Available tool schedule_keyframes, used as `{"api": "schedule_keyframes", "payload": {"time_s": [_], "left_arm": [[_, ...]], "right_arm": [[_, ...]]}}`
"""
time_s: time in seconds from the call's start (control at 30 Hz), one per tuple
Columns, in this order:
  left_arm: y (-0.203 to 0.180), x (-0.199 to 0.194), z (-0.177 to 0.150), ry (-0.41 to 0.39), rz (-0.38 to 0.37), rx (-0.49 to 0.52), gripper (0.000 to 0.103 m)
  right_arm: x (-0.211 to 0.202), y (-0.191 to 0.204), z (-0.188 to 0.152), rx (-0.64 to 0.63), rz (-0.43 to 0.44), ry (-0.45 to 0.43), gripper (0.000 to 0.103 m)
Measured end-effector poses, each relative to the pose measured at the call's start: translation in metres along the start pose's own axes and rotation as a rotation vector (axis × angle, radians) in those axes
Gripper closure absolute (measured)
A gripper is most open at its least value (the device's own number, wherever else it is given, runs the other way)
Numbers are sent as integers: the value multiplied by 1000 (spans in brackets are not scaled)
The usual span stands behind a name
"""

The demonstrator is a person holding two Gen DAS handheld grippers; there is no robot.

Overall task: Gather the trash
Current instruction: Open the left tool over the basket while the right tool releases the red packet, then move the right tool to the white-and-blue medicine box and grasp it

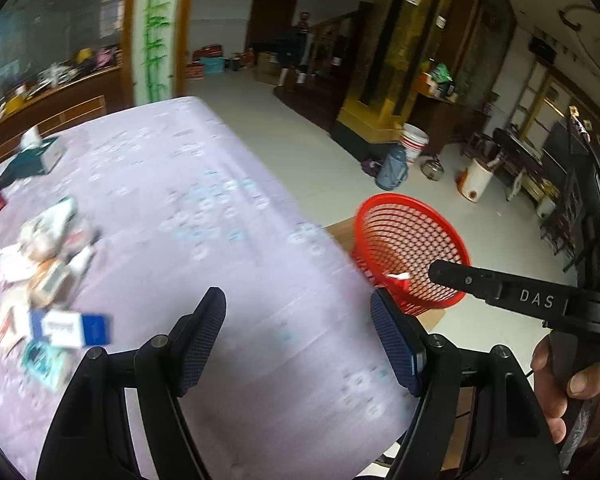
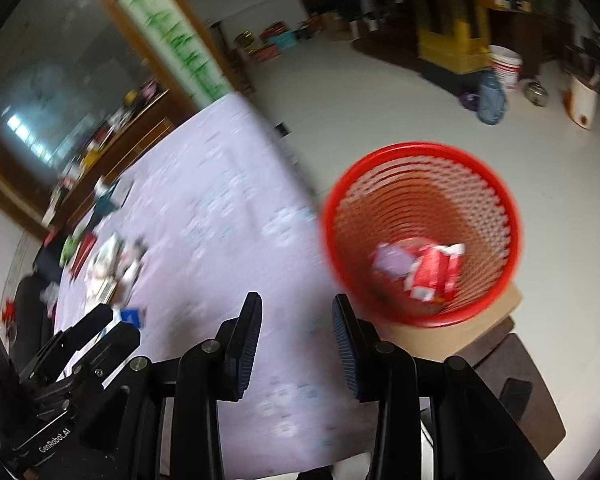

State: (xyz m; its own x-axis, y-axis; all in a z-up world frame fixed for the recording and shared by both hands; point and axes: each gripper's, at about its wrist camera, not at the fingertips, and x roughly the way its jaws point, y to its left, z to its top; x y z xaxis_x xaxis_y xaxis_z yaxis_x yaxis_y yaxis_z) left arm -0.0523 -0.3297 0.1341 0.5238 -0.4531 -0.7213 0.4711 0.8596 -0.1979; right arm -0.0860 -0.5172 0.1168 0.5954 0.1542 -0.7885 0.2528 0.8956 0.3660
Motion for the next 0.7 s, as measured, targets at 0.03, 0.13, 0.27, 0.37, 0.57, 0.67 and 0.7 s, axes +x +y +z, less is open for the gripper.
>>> {"api": "schedule_keyframes", "payload": {"time_s": [0.03, 0.13, 0.27, 0.37, 0.57, 0.67, 0.7], "left_arm": [[9, -6, -4, -1, 8, -13, 30], [32, -22, -13, -6, 35, -55, 30], [71, -46, -31, -15, 75, -126, 30], [99, -64, -48, -20, 119, -181, 30], [155, -93, -83, -21, 228, -294, 30], [183, -106, -101, -15, 276, -356, 30], [190, -110, -106, -14, 286, -372, 30]], "right_arm": [[3, 6, -2, -13, 9, 7, 64], [15, 37, -12, -73, 45, 38, 64], [31, 78, -21, -161, 93, 82, 55], [43, 113, -26, -260, 134, 110, 52], [81, 198, -41, -559, 195, 148, 50], [109, 236, -51, -686, 217, 195, 50], [117, 248, -55, -731, 218, 199, 50]]}}
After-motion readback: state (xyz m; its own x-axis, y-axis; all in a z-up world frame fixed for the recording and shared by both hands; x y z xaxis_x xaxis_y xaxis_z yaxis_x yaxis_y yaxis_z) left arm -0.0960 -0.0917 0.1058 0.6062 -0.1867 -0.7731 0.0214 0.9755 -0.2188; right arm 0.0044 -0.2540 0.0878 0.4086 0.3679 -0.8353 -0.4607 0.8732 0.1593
